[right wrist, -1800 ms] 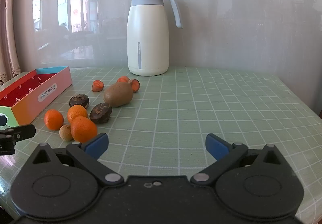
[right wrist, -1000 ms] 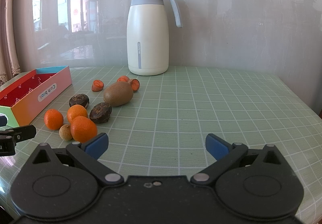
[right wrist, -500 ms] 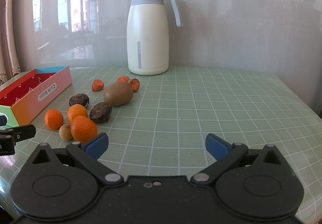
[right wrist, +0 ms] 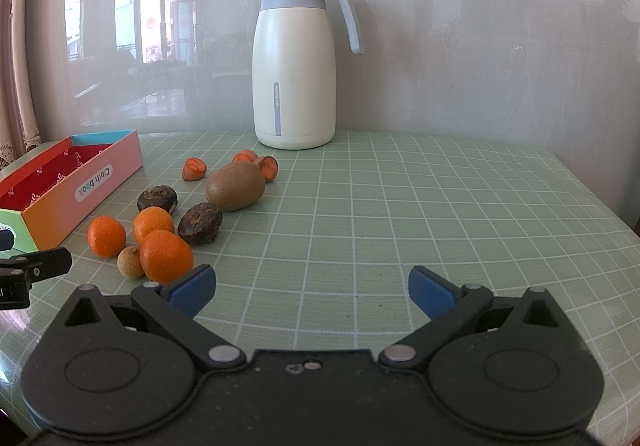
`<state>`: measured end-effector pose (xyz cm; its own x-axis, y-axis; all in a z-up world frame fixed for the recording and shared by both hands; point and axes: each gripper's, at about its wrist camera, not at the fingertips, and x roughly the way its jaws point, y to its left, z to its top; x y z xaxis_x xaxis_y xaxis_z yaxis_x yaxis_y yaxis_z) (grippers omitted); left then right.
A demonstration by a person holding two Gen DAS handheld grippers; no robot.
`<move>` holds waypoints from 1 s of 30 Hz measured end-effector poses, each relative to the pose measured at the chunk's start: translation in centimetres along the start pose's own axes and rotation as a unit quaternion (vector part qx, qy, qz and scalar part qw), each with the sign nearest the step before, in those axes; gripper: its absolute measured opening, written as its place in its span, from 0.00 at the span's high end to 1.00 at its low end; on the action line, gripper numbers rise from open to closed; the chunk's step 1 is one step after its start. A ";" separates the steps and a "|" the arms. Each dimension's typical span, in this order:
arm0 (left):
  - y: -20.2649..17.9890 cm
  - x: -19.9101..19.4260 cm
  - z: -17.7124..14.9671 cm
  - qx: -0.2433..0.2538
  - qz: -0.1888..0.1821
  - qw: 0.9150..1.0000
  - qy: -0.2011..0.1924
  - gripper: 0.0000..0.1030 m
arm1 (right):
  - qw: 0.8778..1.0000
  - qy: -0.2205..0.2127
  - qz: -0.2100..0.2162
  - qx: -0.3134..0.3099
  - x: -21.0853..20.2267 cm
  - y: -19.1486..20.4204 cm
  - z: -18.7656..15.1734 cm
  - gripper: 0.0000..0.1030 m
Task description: Organize fruits
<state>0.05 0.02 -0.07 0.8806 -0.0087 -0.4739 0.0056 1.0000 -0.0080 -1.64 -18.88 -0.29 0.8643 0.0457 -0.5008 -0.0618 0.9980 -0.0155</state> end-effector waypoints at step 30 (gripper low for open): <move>-0.1 0.2 -0.1 0.000 -0.001 1.000 0.002 0.00 | 1.000 0.001 0.000 -0.002 0.0 0.1 -0.2 0.00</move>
<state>0.19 -0.04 -0.24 0.8790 -0.0105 -0.4766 0.0075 0.9999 -0.0082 -1.78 -18.84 -0.43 0.8633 0.0453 -0.5026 -0.0637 0.9978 -0.0195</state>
